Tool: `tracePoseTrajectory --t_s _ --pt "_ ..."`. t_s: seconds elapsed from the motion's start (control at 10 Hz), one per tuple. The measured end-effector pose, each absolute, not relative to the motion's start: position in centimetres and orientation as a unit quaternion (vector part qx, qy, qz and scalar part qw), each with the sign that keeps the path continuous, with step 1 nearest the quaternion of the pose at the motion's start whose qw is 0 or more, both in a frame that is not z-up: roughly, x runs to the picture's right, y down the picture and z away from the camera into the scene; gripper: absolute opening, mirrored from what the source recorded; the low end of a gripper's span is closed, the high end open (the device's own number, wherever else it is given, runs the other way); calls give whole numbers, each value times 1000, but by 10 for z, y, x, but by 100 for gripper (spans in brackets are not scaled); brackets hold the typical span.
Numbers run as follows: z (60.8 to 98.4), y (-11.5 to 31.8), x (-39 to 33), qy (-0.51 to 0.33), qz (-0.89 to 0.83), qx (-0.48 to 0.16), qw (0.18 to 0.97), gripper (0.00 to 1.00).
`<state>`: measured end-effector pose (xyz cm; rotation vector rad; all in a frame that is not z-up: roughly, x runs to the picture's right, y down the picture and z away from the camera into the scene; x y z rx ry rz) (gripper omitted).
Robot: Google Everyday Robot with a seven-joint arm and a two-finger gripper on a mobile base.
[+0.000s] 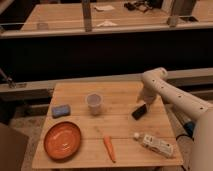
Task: Place the eraser in the ceramic cup
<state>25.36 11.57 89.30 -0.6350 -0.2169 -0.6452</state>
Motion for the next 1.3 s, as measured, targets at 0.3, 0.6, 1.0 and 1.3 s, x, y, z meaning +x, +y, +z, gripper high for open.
tracePoseTrajectory --t_s 0.3,0.6,1.0,1.3 --pt "896 120 257 -104 -312 -306 893 54" --pt "883 107 258 -96 -317 -299 895 26" --pt "874 95 262 -90 -323 -293 895 25" --pt "883 102 258 -100 -325 -297 892 55"
